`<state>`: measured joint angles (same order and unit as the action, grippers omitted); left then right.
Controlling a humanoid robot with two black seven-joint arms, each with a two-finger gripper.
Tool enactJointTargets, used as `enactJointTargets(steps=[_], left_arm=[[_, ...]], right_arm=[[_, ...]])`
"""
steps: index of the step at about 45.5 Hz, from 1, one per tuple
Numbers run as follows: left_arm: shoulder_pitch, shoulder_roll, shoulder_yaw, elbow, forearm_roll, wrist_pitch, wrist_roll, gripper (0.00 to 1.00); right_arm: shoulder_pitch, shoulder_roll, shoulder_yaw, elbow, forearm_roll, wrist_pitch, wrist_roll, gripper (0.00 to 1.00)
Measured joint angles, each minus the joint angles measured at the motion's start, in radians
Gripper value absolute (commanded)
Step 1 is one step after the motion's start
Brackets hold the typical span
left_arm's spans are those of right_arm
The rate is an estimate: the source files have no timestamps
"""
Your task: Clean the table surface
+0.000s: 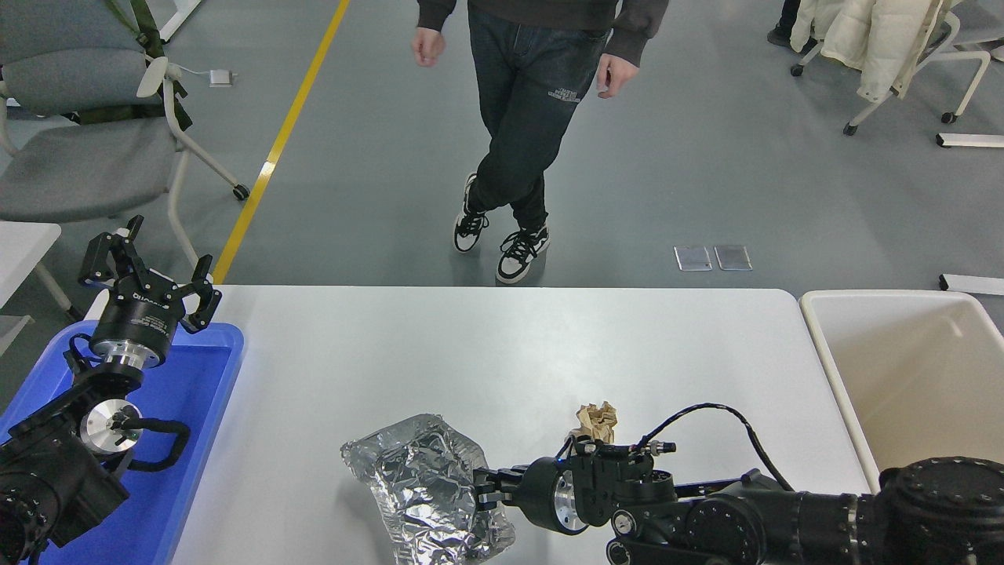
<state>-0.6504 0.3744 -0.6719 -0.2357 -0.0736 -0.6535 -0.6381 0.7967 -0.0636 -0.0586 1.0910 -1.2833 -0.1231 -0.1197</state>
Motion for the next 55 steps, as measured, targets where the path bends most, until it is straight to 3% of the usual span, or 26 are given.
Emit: enactJointTargets(steps=[26, 55], left_arm=[[0.000, 0.000, 0.000, 0.000, 0.000, 0.000, 0.000, 1.00], [0.000, 0.001, 0.000, 0.000, 0.000, 0.001, 0.000, 1.00]], right_arm=[[0.211, -0.283, 0.107, 0.219, 0.260, 0.114, -0.003, 0.00], [0.302, -0.648, 0.243, 0.440, 0.370, 0.264, -0.001, 0.00]])
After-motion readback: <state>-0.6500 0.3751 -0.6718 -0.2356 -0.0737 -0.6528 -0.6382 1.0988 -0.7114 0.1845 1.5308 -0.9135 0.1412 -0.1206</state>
